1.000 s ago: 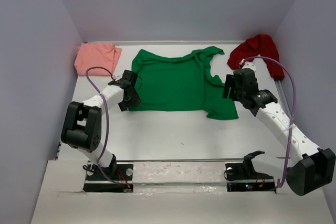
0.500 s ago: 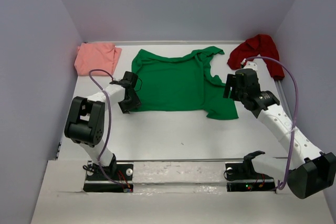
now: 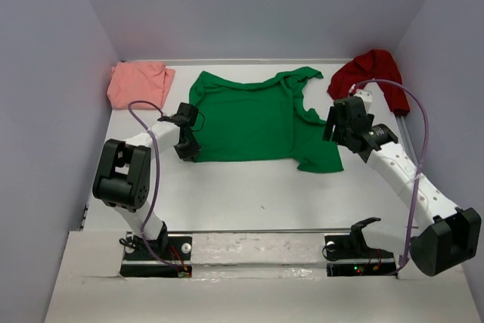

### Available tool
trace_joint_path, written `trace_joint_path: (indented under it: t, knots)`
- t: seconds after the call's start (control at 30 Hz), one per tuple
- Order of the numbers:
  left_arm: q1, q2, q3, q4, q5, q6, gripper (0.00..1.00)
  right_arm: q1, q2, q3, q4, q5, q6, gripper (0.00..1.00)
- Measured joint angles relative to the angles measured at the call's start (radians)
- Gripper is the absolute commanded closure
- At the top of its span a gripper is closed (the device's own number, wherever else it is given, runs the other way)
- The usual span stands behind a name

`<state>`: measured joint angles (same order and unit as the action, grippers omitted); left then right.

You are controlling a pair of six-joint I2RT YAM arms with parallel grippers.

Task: Fold and stack the t-shirts
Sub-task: Flatten the tshirt out

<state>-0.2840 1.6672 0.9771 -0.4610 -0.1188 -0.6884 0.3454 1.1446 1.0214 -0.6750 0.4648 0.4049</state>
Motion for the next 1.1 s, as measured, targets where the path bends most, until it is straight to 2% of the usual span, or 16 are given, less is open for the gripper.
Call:
trace_joint_path:
  t: [0.03, 0.27, 0.7, 0.87, 1.0, 1.1]
  knots:
    - [0.000, 0.000, 0.000, -0.001, 0.004, -0.001, 1.00, 0.000, 0.016, 0.001, -0.019, 0.012, 0.023, 0.23]
    - [0.000, 0.000, 0.006, -0.018, 0.011, -0.001, 1.00, 0.014, 0.160, 0.011, -0.182, 0.043, 0.218, 0.23]
    - [0.002, -0.050, 0.055, -0.077, -0.003, 0.007, 1.00, 0.041, 0.072, -0.085, -0.216, -0.035, 0.445, 0.25]
    - [0.031, -0.089, 0.057, -0.083, -0.019, 0.007, 1.00, 0.050, 0.117, -0.106, -0.227, -0.025, 0.490, 0.24]
    - [0.089, -0.113, 0.057, -0.082, -0.023, 0.011, 1.00, 0.054, 0.217, -0.100, -0.237, -0.011, 0.492, 0.25]
    - [0.135, -0.121, 0.055, -0.080, -0.025, 0.023, 1.00, 0.055, 0.219, -0.100, -0.237, -0.006, 0.491, 0.25]
